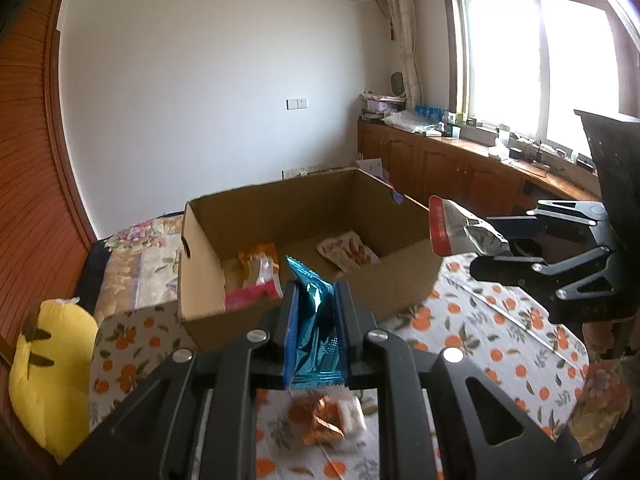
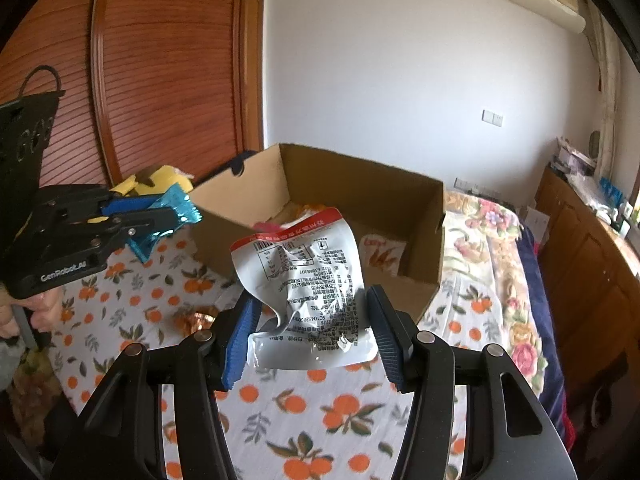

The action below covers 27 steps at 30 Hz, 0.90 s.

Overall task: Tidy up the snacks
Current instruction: 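Carry the blue candy and white pouch over the cardboard box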

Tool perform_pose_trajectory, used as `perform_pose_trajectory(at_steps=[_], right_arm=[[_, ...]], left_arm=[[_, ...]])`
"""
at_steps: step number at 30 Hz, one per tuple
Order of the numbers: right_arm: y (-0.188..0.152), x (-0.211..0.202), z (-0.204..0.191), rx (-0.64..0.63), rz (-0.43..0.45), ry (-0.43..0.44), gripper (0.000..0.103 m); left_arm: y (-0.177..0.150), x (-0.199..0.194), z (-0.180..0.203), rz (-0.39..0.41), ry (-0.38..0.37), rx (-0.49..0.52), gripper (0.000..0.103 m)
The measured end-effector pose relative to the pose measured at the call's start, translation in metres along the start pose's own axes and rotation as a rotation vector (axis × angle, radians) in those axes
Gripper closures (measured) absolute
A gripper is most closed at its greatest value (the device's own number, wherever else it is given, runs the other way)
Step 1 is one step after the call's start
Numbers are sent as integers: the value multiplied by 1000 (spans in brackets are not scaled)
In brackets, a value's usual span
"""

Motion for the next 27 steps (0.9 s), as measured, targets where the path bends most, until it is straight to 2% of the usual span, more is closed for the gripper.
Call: perform_pose_trajectory(at_steps=[11,17,27], right_arm=[[30,45,-3,-60,-20,-22,48],[37,70,-3,-77,-35,-30,48],[46,102,-7,-72,-58,-18,48]], left_arm=[[28,52,-40,31,-26,-40,88],[23,83,-55,14,-24,-73,88],[7,100,-63,-14,-24,-95,84]])
Point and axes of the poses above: each gripper's, at about its wrist camera, not at the fingertips, and x roughly the way its jaws point, z to its right, y to its top, the point moved 4 cm from there along x, roughly the way its jaws point, and after that the axes turned 6 degrees about x, right-handed, at the moved point
